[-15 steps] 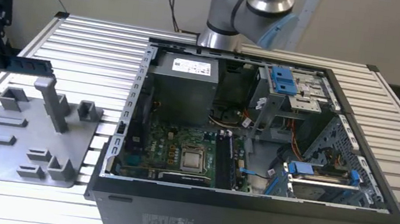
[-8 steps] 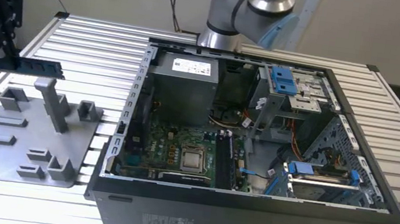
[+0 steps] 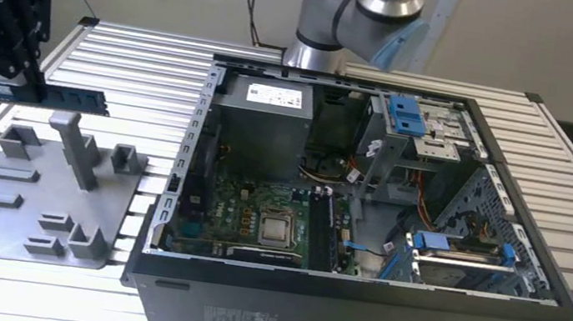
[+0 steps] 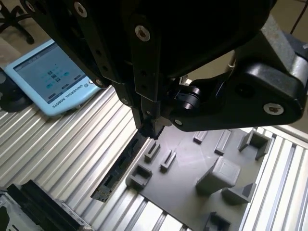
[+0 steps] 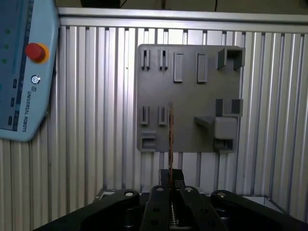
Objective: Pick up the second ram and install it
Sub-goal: 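Pick up the second ram and move it above second insertion slot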
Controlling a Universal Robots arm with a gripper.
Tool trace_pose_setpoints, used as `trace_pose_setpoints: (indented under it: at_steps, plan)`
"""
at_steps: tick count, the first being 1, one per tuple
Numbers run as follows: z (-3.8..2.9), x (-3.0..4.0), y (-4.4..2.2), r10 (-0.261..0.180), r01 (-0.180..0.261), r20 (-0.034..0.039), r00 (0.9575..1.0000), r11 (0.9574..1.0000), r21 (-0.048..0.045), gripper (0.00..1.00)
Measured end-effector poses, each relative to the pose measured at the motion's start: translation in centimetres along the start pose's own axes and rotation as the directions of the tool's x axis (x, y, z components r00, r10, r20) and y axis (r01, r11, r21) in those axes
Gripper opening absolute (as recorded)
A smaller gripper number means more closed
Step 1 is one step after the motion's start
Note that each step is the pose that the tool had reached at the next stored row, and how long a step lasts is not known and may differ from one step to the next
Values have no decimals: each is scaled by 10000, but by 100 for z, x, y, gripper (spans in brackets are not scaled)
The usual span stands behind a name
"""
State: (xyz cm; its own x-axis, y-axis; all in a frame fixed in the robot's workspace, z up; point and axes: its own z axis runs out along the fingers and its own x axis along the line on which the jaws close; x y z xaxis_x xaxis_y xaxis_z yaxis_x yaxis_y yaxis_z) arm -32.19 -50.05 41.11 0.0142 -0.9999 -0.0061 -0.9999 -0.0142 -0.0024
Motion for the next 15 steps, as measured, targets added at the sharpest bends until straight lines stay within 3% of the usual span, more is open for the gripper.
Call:
trace_pose_setpoints:
  at_steps: [15]
  plan:
    - [1,4,-275,0,0,0,10000,10000,0,15]
